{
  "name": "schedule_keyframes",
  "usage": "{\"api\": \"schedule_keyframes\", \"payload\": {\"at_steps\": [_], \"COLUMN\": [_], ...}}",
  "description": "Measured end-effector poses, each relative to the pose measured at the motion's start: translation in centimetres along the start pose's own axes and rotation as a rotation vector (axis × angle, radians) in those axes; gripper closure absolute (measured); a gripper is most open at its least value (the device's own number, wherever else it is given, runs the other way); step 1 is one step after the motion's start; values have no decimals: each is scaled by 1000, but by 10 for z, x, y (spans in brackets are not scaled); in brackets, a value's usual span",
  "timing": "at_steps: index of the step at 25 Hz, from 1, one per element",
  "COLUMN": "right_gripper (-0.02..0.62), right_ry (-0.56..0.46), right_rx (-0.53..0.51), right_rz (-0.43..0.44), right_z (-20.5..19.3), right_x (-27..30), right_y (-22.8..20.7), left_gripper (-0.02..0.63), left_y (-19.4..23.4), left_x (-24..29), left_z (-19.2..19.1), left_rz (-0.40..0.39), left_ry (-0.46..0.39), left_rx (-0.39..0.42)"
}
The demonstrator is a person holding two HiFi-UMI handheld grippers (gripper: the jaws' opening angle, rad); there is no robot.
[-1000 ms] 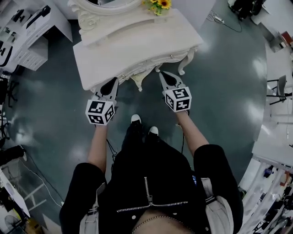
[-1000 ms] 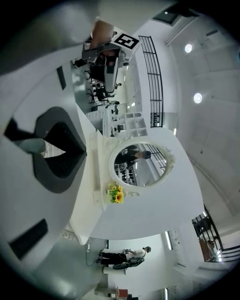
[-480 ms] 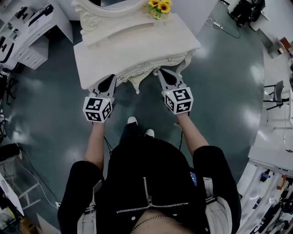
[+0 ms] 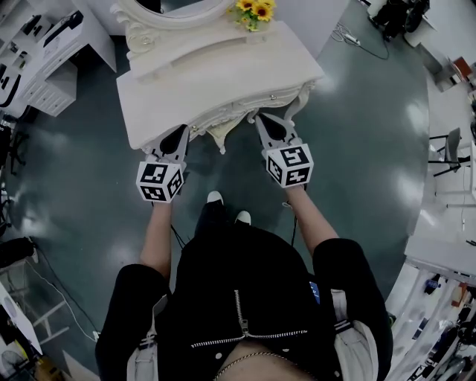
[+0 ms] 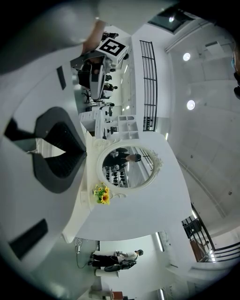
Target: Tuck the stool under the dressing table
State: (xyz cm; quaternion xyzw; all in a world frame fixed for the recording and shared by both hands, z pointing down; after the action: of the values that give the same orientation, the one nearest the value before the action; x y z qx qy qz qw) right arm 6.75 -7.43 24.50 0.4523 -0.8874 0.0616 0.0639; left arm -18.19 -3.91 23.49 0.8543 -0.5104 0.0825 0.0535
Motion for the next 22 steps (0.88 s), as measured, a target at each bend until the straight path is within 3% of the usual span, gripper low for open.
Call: {"api": "schedule_keyframes", "payload": {"at_steps": [22], "right_gripper": [594], "right_ry": [5], "right_rx": [-23], "right_rz": [-21], "right_z": [-4], "right_x": [-1], "right_y": [-5], "left_gripper": [584], "left_y": [1], "left_x": [10], "left_z": [-5], "left_rz": [-17], "left_ry": [16], "left_rx": [0]}}
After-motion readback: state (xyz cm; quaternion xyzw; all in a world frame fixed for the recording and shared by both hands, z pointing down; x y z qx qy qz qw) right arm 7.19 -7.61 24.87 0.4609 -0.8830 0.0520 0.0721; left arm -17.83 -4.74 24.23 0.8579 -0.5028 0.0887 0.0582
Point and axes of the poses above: the fingertips, and each gripper's own axes: x forward along the fingers, y to its left, z out of its top, the point moved 6 cm from there along -x, backward along the fingers
